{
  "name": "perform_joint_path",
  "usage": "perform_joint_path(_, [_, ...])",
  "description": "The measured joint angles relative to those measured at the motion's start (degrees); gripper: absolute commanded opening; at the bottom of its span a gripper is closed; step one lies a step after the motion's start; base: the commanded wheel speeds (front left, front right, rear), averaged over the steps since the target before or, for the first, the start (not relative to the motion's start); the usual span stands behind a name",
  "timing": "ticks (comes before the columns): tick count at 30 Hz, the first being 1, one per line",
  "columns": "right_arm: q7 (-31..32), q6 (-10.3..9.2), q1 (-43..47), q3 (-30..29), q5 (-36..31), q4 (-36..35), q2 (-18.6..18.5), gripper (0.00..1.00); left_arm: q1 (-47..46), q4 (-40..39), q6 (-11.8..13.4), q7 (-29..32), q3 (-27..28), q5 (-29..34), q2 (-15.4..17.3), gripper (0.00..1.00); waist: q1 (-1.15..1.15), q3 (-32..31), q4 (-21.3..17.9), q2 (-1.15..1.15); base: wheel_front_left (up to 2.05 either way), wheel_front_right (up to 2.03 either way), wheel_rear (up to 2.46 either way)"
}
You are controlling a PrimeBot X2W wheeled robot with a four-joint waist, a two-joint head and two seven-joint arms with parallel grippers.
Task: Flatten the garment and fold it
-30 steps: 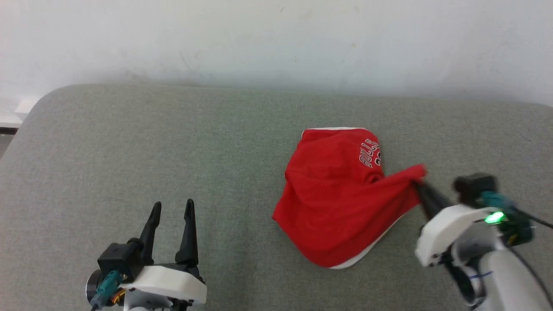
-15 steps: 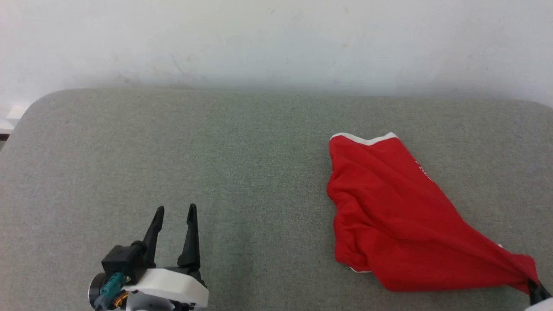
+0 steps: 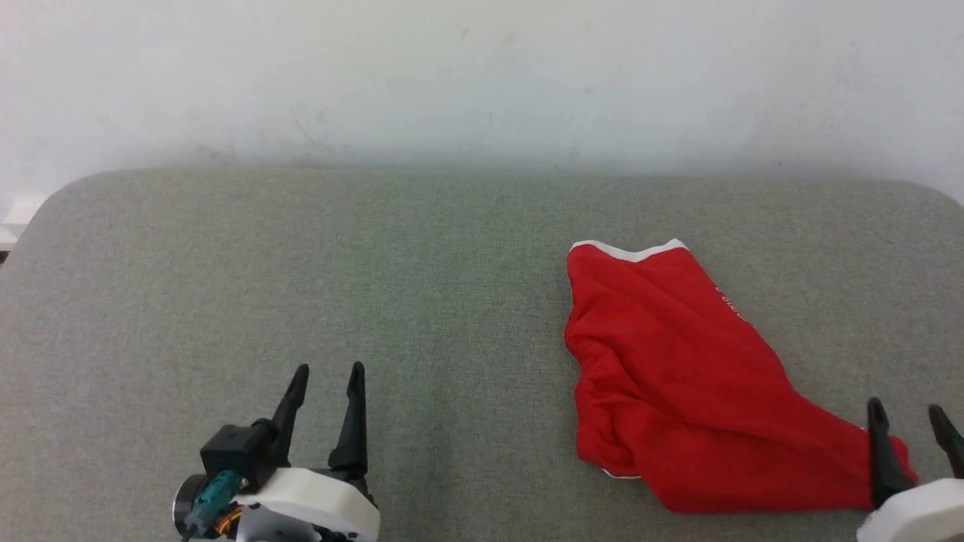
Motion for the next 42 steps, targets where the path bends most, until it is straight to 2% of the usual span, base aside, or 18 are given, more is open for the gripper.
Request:
perform_joint_path(7, [-1.74, 0.00, -0.09, 5.67, 0.97, -2.76, 0.05, 1.00, -0.03, -0.82, -0.02, 1.72, -2.15, 0.10, -0.21, 1.00, 0.00, -1.04, -0.31, -0.01, 0.00, 0.00, 0.00])
perform_joint_path(12, [-2.67, 0.00, 0.21, 7.87, 1.11, -6.23, 0.02, 1.00, -3.26, 0.34, -3.34, 5.71, -9.00, 0.83, -1.86, 1.00, 0.00, -0.27, -0.21, -0.01, 0.00, 0.00, 0.00])
perform_joint_path(17, [-3.08, 0.00, -1.26, 11.67, 1.18, -9.76, 0.02, 1.00, -10.93, 5.80, -6.35, 9.78, -16.90, 1.16, -4.17, 1.00, 0.00, 1.27, -1.42, -0.01, 0.00, 0.00, 0.00])
perform_joint_path(21, [-3.16, 0.00, -2.76, 14.38, 1.18, -10.53, 0.03, 1.00, -15.80, 11.22, -7.47, 12.13, -22.08, 0.76, -4.69, 1.00, 0.00, 2.66, -3.01, -0.01, 0.00, 0.00, 0.00])
perform_joint_path(24, [-3.26, 0.00, -3.28, 15.69, 1.48, -10.31, 0.03, 1.00, -18.76, 15.74, -8.05, 14.38, -25.35, -0.32, -4.86, 1.00, 0.01, 3.78, -4.11, 0.00, 0.00, 0.00, 0.00])
perform_joint_path(31, [-4.07, 0.00, -4.17, 16.45, 2.34, -8.17, 0.03, 1.00, -23.63, 24.88, -8.77, 23.92, -33.14, -2.90, -4.89, 1.00, 0.01, 6.01, -6.04, -0.01, 0.00, 0.00, 0.00])
perform_joint_path(37, [-4.59, 0.00, -4.85, 16.51, 3.03, -6.80, 0.03, 1.00, -28.87, 27.83, -9.54, 32.38, -38.79, -4.26, -5.00, 1.00, 0.00, 6.68, -6.95, -0.01, 0.00, 0.00, 0.00])
perform_joint_path(38, [-4.63, 0.00, -5.02, 16.49, 3.08, -6.62, 0.02, 1.00, -29.53, 27.93, -9.55, 33.66, -39.69, -4.74, -5.01, 0.49, 0.00, 6.61, -6.98, -0.01, 0.00, 0.00, 0.00])
perform_joint_path(39, [-4.68, 0.00, -5.16, 16.49, 3.30, -6.50, 0.04, 1.00, -30.11, 27.91, -9.55, 34.68, -40.44, -5.21, -4.98, 0.32, 0.00, 6.51, -6.97, -0.01, 0.00, 0.00, 0.00])
perform_joint_path(40, [-4.69, 0.00, -5.25, 16.46, 3.33, -6.41, 0.03, 1.00, -30.61, 27.74, -9.55, 35.05, -41.24, -5.71, -4.85, 0.00, 0.00, 6.39, -6.94, -0.01, 0.00, 0.00, 0.00])
perform_joint_path(42, [-4.69, 0.00, -5.26, 16.38, 3.35, -6.12, 0.03, 1.00, -30.91, 26.86, -9.60, 34.90, -42.51, -6.79, -4.12, 0.00, 0.01, 6.10, -6.83, 0.00, 0.00, 0.00, 0.00])
